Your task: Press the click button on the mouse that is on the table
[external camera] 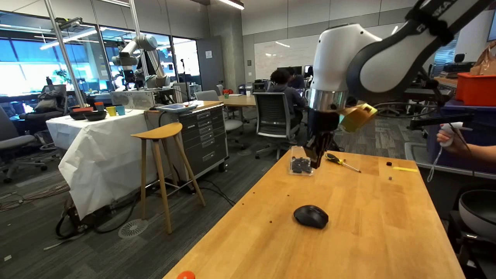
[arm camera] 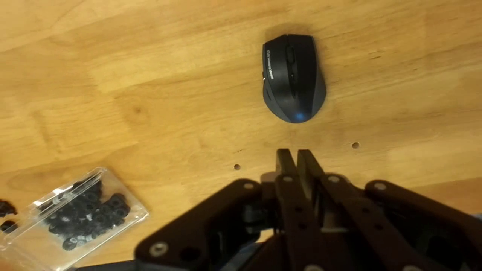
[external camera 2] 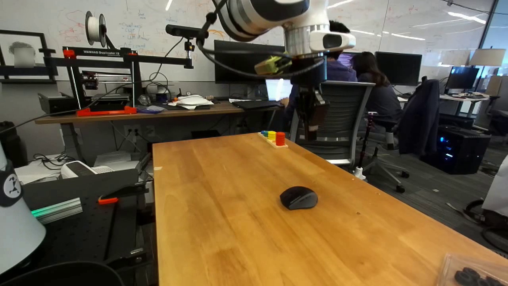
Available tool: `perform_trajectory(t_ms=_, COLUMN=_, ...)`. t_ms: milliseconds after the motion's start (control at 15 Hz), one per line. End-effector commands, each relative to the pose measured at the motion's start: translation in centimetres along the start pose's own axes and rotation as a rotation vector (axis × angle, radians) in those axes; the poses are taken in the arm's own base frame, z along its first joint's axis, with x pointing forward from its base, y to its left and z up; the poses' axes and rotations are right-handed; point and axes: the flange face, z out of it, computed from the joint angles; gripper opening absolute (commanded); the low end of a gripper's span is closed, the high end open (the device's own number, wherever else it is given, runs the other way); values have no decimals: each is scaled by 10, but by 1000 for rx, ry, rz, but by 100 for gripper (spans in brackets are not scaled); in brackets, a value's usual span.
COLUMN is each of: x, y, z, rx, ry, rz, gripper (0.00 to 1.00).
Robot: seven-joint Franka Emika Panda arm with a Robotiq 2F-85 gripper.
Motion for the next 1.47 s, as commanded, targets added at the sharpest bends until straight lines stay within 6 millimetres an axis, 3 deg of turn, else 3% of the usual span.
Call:
perform_trajectory(t_ms=0, x=-12, y=1, z=-68, rx=67, ry=-77, rz=-39, gripper=12)
perform_trajectory(t_ms=533, x=-43, y=-6, z=-177, rx=98, ry=-230, rz=-133, gripper=16)
perform_trajectory(t_ms=667, x=-48, y=-7, z=-190, rx=103, ry=-268, rz=-146, gripper=42)
perform_trajectory(t_ms=867, x=-56, y=-6, z=-203, rx=117, ry=-343, rz=-167, gripper=63)
perform_trajectory(t_ms=933, x=-55, y=-7, z=-188, rx=87, ry=-306, rz=-144, gripper=47)
perform_trajectory(t_ms=1133, x=-57, y=-7, z=-194, rx=91, ry=-331, rz=-157, gripper=63)
perform_trajectory(t_ms=1400, x=-57, y=-7, z=-193, rx=91, ry=-336, rz=-159, gripper=63)
